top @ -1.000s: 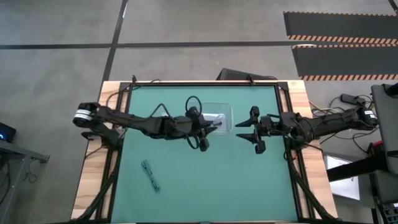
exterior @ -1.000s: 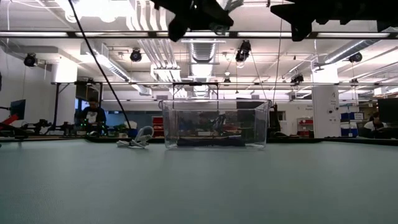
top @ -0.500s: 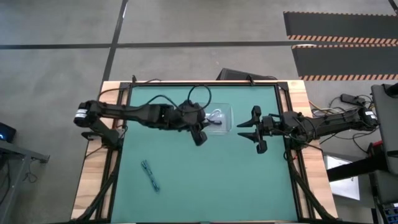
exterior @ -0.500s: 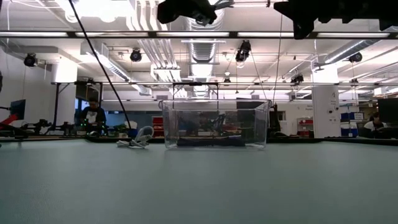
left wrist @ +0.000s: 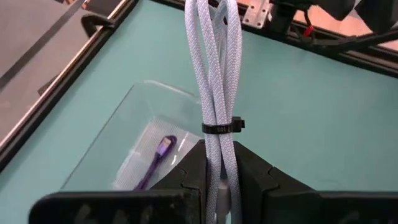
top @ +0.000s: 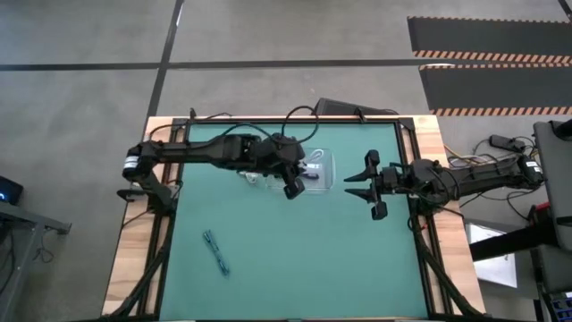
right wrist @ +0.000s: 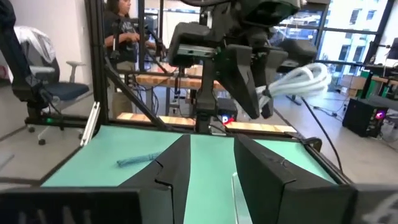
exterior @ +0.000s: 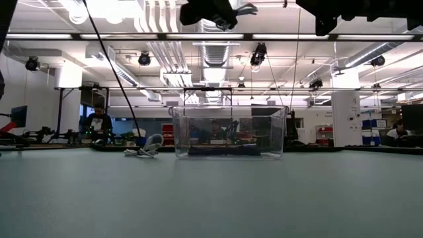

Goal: Pick and place USB-C Cables
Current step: Put the right white charger cable into the transparent container

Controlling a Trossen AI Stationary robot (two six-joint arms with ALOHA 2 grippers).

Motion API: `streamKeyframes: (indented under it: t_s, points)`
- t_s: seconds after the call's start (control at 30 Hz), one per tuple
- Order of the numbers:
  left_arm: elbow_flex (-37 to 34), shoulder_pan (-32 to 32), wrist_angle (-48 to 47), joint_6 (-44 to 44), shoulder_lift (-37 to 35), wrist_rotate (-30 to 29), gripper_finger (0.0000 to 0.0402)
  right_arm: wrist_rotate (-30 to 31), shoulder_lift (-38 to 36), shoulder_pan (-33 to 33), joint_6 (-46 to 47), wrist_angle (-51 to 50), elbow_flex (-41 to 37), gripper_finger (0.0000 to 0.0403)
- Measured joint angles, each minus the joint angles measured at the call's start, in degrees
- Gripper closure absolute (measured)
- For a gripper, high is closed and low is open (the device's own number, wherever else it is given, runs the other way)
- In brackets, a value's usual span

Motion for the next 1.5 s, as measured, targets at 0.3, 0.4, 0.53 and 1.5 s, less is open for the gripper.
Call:
streamKeyframes:
  t_s: [0.3,0.4,0.53,1.5]
  points:
    - [6.4,3.2,-5.8,4.9,7.0,6.1,0.0369,0.0,-3.5,0.0,-1.5,-3.2,0.0,0.0303]
    - [8.5,4.0,-10.7,6.7,9.2,6.3,0.0369,0.0,-4.0,0.0,-1.9,-3.5,0.0,0.0309]
    - [10.3,5.5,-15.2,9.5,11.1,6.7,0.0369,0.0,-4.3,0.0,-2.0,-3.7,0.0,0.0316]
    - [10.3,12.7,-21.0,21.5,18.2,11.2,0.0369,0.1,-4.2,0.0,-2.3,-4.4,0.0,0.0332]
